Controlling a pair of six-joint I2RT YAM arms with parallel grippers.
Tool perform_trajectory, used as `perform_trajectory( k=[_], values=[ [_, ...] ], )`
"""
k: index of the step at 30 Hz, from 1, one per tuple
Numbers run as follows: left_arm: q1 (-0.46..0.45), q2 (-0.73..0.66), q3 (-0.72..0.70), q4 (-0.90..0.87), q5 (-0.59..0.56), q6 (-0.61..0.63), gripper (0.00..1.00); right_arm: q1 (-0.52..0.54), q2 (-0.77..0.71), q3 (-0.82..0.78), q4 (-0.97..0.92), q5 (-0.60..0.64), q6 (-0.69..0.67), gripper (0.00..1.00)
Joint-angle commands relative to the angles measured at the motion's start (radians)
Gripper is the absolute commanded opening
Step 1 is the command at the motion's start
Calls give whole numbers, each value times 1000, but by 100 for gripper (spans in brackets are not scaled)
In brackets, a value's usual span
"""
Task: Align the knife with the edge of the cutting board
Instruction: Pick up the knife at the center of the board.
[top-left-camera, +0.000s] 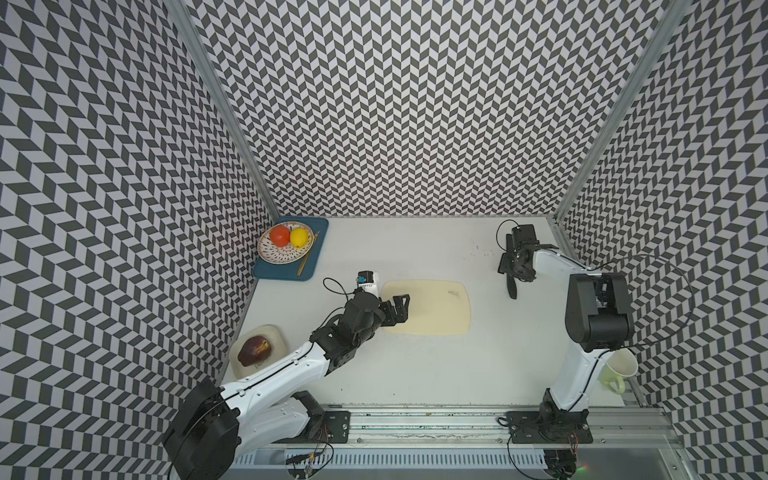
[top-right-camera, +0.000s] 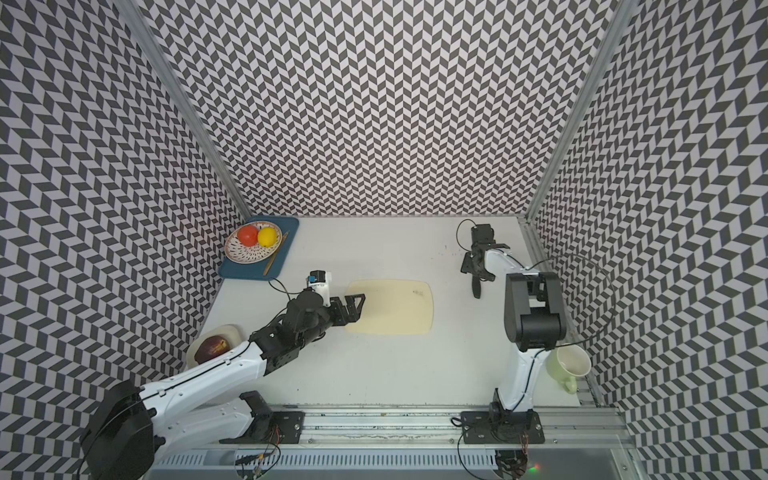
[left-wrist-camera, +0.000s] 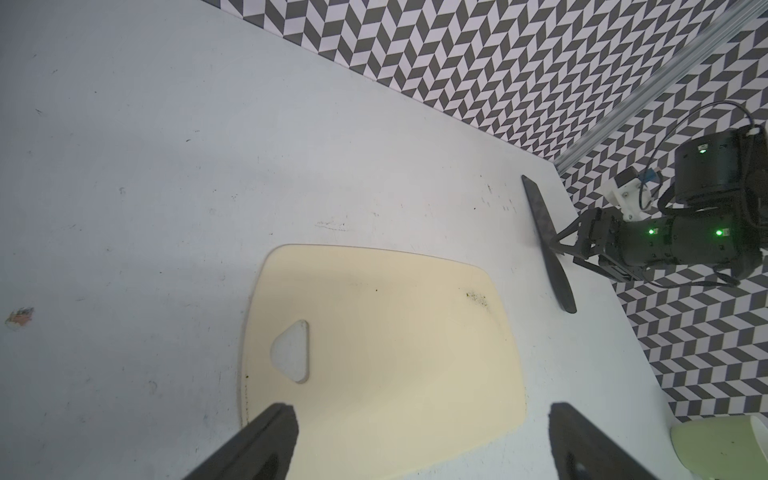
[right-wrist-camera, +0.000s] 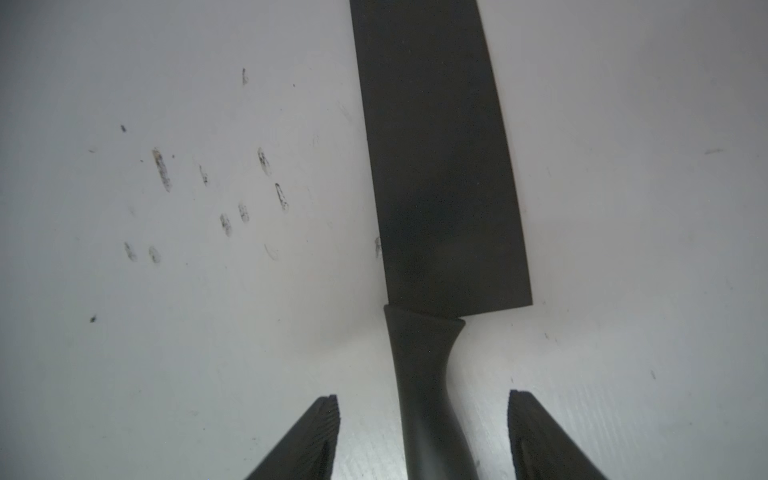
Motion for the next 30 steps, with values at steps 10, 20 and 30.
perform_trajectory(
  k=[10,20,30],
  values=[
    [-9,20,-3,25,3,8,100,-7,154,106,-74,-15,-26,51],
    [-9,16,1,21,2,1,100,11,76,-1,-47,-69,-24,37],
    [-9,8,-4,19,12,-11,100,114,-30,-158,-69,-17,-34,29]
  ],
)
